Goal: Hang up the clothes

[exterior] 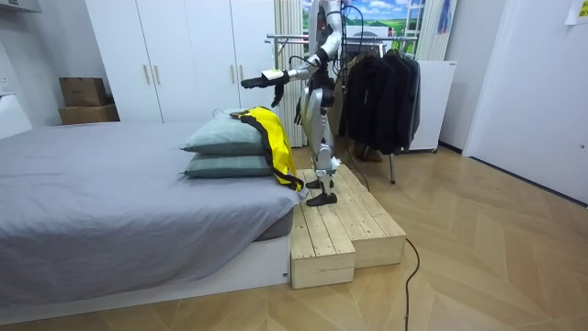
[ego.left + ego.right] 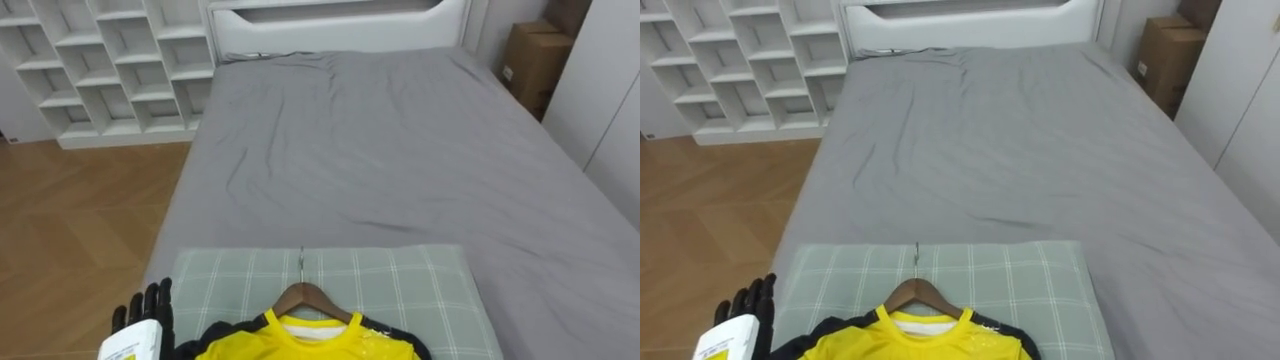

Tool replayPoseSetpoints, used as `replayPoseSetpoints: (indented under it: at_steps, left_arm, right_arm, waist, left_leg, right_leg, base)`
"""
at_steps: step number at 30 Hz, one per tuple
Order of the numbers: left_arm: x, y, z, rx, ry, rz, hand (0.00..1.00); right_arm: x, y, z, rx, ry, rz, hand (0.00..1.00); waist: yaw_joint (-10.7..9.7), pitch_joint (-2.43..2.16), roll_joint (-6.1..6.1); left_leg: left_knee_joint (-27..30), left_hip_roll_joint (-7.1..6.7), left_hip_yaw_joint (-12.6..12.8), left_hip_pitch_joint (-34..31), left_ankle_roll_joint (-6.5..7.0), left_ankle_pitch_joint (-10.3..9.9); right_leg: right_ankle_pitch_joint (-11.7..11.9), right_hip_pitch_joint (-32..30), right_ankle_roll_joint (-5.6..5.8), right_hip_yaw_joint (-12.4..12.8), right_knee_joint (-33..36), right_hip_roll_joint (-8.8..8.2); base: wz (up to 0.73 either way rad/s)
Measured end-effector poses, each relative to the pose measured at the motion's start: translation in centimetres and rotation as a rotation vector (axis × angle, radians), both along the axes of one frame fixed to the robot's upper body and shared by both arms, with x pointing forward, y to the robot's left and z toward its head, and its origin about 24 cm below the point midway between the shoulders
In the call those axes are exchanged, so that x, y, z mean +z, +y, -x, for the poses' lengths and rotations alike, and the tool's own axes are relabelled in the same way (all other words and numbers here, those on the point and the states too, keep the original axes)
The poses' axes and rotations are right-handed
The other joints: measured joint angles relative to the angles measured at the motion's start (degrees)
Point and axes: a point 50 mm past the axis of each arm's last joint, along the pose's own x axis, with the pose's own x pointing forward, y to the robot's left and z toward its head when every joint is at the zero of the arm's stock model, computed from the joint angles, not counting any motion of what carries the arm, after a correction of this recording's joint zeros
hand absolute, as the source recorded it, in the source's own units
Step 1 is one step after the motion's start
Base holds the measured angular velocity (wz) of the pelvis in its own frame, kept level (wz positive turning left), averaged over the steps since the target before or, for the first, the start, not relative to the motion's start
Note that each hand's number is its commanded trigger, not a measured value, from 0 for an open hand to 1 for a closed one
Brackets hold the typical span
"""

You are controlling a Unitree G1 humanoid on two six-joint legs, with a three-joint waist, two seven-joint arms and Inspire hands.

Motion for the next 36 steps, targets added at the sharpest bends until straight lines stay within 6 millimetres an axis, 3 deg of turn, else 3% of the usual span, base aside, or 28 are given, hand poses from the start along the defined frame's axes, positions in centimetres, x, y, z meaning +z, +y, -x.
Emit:
replayPoseSetpoints:
  at_steps: [10, 23, 32, 36]
  left_arm:
    - [0.1, 0.0, -0.3, 0.005, -0.002, -0.005, 0.0]
    - [-0.4, 0.0, -0.5, 0.02, 0.024, -0.005, 0.0]
    - [0.6, -0.3, -2.4, 0.008, -0.039, -0.009, 0.0]
    - [0.8, -0.4, -2.9, 0.001, -0.05, -0.008, 0.0]
  right_arm:
    - [0.1, -1.0, 1.2, 0.052, 0.075, 0.042, 0.0]
    - [0.1, -1.0, 1.7, 0.076, 0.123, 0.059, 0.0]
    - [0.1, -1.1, 2.2, 0.069, 0.14, 0.073, 0.0]
    - [0.2, -1.3, 2.2, 0.062, 0.139, 0.079, 0.0]
  waist:
    - [-1.4, 0.01, 0.18]
    - [-1.8, -0.03, -0.17]
    - [-2.7, -0.05, -0.19]
    - [-3.1, -0.41, 0.47]
  left_leg:
    - [-0.1, 0.08, 0.1, 0.5, 0.0, 0.0]
    - [-0.1, 0.69, 1.1, 0.9, -0.17, -0.1]
    - [0.2, 0.64, 0.6, 0.4, -0.21, -0.1]
    - [0.4, 0.71, 0.8, -0.6, -0.23, 0.0]
  right_leg:
    - [0.0, 0.1, 0.01, -0.2, 0.3, 0.03]
    - [0.0, 0.0, 0.0, 1.2, 0.8, 0.45]
    - [0.0, -0.1, -0.01, 1.0, 0.8, 0.5]
    - [0.1, -1.2, -0.2, 1.0, 0.9, 0.52]
  base:
    - [0.0]
    - [-0.04]
    - [0.02]
    - [-0.02]
